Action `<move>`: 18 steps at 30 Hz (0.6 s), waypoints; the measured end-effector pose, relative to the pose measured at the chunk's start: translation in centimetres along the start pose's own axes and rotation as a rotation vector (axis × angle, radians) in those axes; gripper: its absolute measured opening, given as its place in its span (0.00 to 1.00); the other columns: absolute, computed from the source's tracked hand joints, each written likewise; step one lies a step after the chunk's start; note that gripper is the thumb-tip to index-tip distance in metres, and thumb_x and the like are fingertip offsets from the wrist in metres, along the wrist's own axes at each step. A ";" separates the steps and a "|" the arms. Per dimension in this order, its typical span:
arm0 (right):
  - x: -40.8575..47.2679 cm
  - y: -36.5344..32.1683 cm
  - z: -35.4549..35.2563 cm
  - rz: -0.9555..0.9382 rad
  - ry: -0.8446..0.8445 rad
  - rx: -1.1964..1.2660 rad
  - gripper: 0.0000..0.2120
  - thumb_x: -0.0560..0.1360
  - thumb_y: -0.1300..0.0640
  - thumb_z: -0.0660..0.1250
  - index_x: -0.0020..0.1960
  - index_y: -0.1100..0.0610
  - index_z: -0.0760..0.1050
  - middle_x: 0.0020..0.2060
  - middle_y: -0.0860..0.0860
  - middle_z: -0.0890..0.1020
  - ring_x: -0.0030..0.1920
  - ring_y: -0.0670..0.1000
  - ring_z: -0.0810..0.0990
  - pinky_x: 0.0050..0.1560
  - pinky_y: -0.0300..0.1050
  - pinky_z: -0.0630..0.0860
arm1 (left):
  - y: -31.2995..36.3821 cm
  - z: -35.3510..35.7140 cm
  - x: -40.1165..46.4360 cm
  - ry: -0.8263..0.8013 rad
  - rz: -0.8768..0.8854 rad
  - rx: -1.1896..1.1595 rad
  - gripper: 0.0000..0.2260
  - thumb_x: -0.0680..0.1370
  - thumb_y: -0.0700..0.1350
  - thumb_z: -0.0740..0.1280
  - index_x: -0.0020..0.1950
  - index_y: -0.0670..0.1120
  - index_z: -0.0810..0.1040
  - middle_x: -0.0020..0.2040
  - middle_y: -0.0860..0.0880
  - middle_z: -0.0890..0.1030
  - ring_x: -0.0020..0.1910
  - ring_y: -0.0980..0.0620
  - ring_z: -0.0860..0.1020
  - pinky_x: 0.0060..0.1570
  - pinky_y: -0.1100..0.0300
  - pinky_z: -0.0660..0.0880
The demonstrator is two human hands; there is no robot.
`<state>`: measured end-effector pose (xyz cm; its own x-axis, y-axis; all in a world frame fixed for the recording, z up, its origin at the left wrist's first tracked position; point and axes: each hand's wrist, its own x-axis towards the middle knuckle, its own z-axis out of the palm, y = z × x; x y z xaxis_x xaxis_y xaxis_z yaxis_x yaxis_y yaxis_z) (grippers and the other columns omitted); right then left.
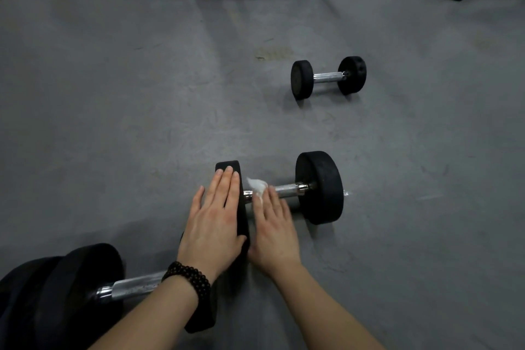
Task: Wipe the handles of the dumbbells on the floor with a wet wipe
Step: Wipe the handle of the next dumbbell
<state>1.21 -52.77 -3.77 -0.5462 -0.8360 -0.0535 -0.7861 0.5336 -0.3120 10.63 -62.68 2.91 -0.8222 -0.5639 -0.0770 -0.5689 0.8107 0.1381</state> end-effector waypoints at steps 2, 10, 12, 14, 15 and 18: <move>0.2 2.0 -0.4 0.141 0.083 0.011 0.48 0.67 0.57 0.70 0.80 0.61 0.48 0.79 0.62 0.52 0.79 0.58 0.45 0.77 0.56 0.53 | 0.1 -0.2 0.0 0.001 0.003 -0.006 0.57 0.67 0.57 0.76 0.81 0.45 0.40 0.81 0.48 0.41 0.79 0.51 0.39 0.78 0.48 0.50; 0.0 -0.6 0.6 -0.061 0.052 0.000 0.45 0.68 0.51 0.71 0.79 0.60 0.53 0.78 0.61 0.55 0.78 0.55 0.43 0.77 0.56 0.51 | -0.1 -0.3 0.0 0.059 -0.023 -0.071 0.54 0.61 0.50 0.82 0.80 0.43 0.54 0.80 0.46 0.55 0.80 0.49 0.51 0.77 0.48 0.54; 0.2 1.1 0.0 0.139 0.103 0.004 0.46 0.67 0.54 0.72 0.79 0.61 0.53 0.78 0.62 0.57 0.79 0.58 0.48 0.77 0.54 0.51 | -0.1 -0.2 0.0 0.084 -0.032 -0.099 0.52 0.57 0.50 0.84 0.76 0.42 0.63 0.76 0.43 0.64 0.76 0.45 0.61 0.74 0.47 0.61; 0.3 2.3 -0.7 0.305 0.141 0.020 0.46 0.67 0.58 0.71 0.79 0.62 0.51 0.78 0.62 0.54 0.79 0.59 0.48 0.77 0.53 0.53 | 0.0 -0.3 -0.2 0.116 -0.050 -0.123 0.49 0.54 0.49 0.85 0.71 0.42 0.69 0.70 0.43 0.69 0.70 0.42 0.68 0.67 0.46 0.67; 0.5 2.1 -1.0 0.311 0.119 0.059 0.46 0.68 0.58 0.70 0.79 0.63 0.49 0.79 0.62 0.51 0.79 0.59 0.46 0.78 0.53 0.51 | 0.1 -0.4 -0.4 0.134 -0.055 -0.122 0.47 0.54 0.49 0.85 0.70 0.42 0.70 0.68 0.44 0.70 0.68 0.42 0.69 0.65 0.46 0.68; 0.5 -0.6 -1.3 0.061 0.011 0.112 0.45 0.73 0.52 0.67 0.80 0.61 0.45 0.79 0.59 0.42 0.78 0.55 0.35 0.77 0.50 0.38 | 0.4 -0.9 -0.7 0.151 -0.046 -0.106 0.44 0.56 0.47 0.85 0.69 0.42 0.72 0.68 0.43 0.72 0.68 0.43 0.69 0.64 0.45 0.69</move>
<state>1.10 -53.33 -2.40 -0.5955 -0.8007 -0.0652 -0.7145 0.5650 -0.4126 11.01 -62.07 3.90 -0.7790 -0.6239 0.0627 -0.5947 0.7668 0.2417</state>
